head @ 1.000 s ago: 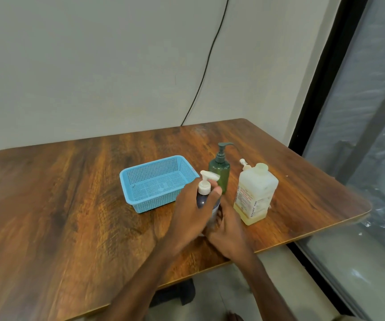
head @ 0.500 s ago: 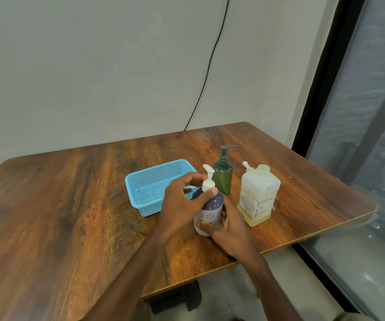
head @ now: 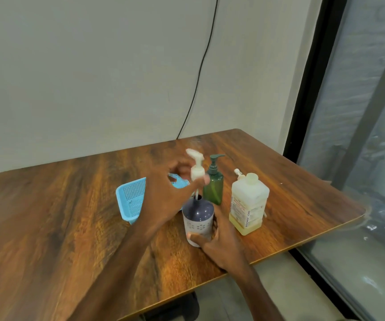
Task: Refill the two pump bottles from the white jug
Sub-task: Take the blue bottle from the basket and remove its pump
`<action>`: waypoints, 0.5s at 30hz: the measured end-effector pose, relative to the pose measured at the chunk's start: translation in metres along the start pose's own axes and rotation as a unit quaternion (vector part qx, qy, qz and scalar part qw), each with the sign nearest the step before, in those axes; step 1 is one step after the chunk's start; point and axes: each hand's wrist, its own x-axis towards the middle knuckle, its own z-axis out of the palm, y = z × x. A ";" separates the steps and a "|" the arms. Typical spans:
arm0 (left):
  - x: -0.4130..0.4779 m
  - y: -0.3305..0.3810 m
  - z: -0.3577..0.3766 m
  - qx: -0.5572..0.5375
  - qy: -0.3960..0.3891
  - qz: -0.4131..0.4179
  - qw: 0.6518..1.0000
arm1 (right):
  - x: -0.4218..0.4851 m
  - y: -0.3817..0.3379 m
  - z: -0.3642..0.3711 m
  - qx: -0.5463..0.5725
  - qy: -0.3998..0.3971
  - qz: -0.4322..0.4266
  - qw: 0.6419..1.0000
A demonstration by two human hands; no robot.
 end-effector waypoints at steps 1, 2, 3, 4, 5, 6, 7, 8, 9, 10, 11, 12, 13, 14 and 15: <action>-0.002 -0.005 0.003 0.031 -0.048 -0.018 0.998 | 0.000 0.000 0.000 -0.001 0.003 0.000 1.000; -0.004 -0.010 0.006 0.039 -0.075 -0.036 0.996 | -0.001 0.000 -0.001 -0.005 0.003 0.001 1.000; -0.005 -0.014 0.007 0.027 -0.075 -0.047 0.996 | -0.001 0.000 -0.001 -0.008 0.001 0.001 1.000; -0.005 -0.015 0.007 0.010 -0.051 -0.048 0.997 | -0.001 -0.001 -0.001 -0.008 -0.001 -0.001 1.000; -0.003 -0.013 0.006 -0.011 -0.016 -0.043 0.999 | 0.000 -0.001 -0.002 -0.003 -0.003 -0.005 1.000; 0.000 -0.008 0.003 -0.037 0.018 -0.033 0.999 | 0.001 0.000 -0.002 0.000 -0.004 -0.005 1.000; 0.003 -0.001 0.000 -0.070 0.044 -0.017 0.996 | 0.001 0.000 -0.002 0.001 -0.005 -0.002 1.000; 0.008 0.008 -0.003 -0.101 0.064 0.002 0.993 | 0.001 0.000 -0.002 0.000 -0.007 0.001 1.000; 0.012 0.018 -0.006 -0.123 0.081 0.022 0.989 | 0.001 0.000 -0.002 0.001 -0.009 0.004 1.000; 0.016 0.027 -0.009 -0.135 0.097 0.039 0.985 | 0.000 0.000 -0.001 0.001 -0.009 0.008 1.000; 0.019 0.036 -0.012 -0.140 0.110 0.054 0.982 | 0.000 -0.001 -0.001 -0.002 -0.009 0.011 1.000; 0.023 0.043 -0.014 -0.141 0.120 0.067 0.980 | 0.000 -0.001 -0.001 -0.006 -0.008 0.013 1.000; 0.026 0.049 -0.015 -0.138 0.126 0.079 0.979 | 0.000 -0.002 -0.001 -0.009 -0.009 0.015 1.000; 0.030 0.052 -0.016 -0.130 0.127 0.089 0.979 | 0.000 -0.003 -0.002 -0.010 -0.011 0.015 1.000; 0.032 0.053 -0.017 -0.118 0.122 0.095 0.981 | 0.000 -0.004 -0.002 -0.009 -0.013 0.016 1.000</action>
